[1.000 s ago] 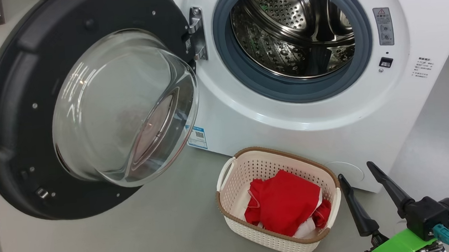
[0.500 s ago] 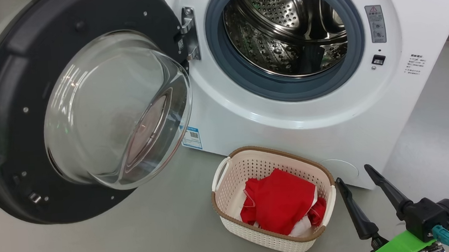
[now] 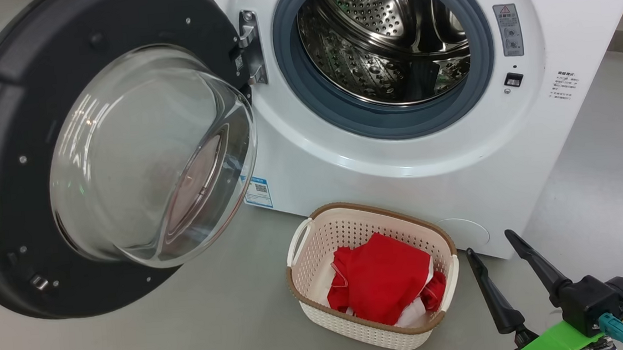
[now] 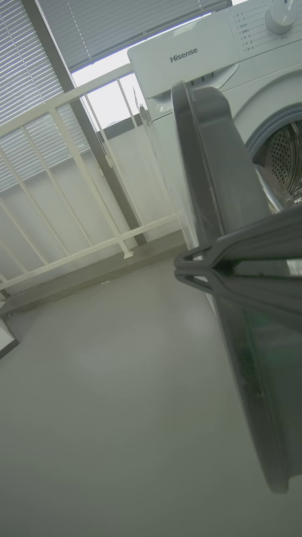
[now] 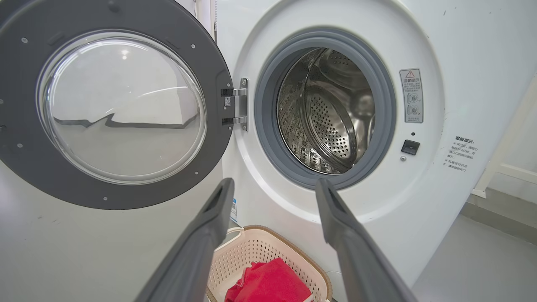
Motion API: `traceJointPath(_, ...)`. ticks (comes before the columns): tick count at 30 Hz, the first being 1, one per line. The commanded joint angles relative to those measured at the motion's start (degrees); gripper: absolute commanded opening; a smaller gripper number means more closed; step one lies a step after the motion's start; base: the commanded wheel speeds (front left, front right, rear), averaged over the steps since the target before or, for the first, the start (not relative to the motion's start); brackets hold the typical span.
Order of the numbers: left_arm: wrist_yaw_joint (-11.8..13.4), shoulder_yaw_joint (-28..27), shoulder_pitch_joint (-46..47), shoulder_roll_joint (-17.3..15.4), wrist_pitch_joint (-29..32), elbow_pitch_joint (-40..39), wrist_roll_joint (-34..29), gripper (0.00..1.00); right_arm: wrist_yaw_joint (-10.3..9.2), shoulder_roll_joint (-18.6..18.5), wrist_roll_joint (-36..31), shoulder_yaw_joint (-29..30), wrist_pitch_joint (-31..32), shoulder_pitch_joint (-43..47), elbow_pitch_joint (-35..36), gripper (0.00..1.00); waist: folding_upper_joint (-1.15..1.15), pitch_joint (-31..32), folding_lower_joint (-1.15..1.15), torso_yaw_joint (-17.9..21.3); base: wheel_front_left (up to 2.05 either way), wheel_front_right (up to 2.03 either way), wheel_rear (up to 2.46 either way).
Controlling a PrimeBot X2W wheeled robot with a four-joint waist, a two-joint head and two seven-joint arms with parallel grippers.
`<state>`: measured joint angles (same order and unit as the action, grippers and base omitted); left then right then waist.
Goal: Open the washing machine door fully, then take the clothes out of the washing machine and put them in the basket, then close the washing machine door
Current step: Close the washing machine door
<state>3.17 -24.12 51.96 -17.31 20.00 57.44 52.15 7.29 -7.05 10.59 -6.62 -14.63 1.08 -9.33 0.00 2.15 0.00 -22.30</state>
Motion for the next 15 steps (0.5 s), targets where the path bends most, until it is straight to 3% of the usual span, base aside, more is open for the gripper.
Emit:
traceJointPath(1, -1.1, -0.7, 2.2, -3.0, 1.1, -1.1, 0.9, 0.0, 0.2, -0.9, 0.3, -1.3, -0.4, -1.4, 1.1, 1.0, 0.0, 0.0, 0.0, 0.0, 0.0, 0.0, 0.0)
traceJointPath(15, -5.9, -0.3, 1.2, -1.0, 9.9, -0.9, 4.6, 0.0, 0.2, 0.1, 0.1, -1.1, -0.4, -0.9, 1.0, 1.0, 0.0, 0.4, 0.0, -0.8, 0.0, 0.0, 0.0)
